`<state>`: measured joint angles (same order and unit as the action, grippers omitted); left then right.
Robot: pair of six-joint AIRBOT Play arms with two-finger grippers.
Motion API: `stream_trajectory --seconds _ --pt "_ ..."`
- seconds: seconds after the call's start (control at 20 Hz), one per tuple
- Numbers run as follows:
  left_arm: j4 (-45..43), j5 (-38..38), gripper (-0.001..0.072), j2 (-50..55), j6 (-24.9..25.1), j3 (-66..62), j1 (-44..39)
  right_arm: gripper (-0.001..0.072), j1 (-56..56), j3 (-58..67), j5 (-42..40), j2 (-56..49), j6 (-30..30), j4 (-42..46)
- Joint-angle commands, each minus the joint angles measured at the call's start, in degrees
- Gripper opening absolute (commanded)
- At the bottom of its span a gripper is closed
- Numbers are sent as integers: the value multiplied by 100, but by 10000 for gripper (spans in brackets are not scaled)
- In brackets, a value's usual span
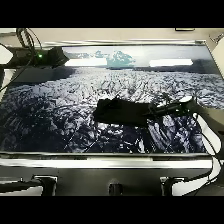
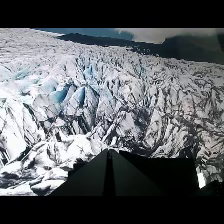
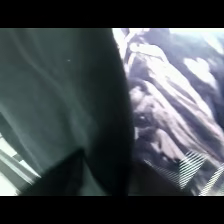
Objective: Fold the clothes and pants, and hang the long-sleeved shirts on hangers.
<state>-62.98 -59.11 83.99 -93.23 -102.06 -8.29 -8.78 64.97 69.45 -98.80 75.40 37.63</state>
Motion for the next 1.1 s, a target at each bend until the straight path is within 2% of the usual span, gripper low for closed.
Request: stream_trajectory --seconds 0.0,0.1,0.2,0.3,0.45,0.6,0.8,1.05 --pt "63 0 25 -2 0 -7 -2 40 9 0 -37 -17 -188 -487" --pt "61 0 25 -2 0 -7 0 39 -87 133 146 15 -662 -1202" --pt "61 -2 25 -2 24 -7 0 37 -328 643 334 122 -610 -1567" --pt "61 2 25 -2 24 -7 0 37 -691 1493 560 273 -76 -1279" --pt "59 9 26 -2 24 -7 0 37 -1335 2927 1080 389 791 -323" --pt "59 15 25 -2 24 -7 0 38 -2140 4098 1436 391 1349 212" --pt "59 20 25 -2 24 -7 0 38 -3261 4739 1443 391 1694 256" --pt "63 17 25 -2 20 -7 -2 38 -4529 4769 1388 387 1720 468"
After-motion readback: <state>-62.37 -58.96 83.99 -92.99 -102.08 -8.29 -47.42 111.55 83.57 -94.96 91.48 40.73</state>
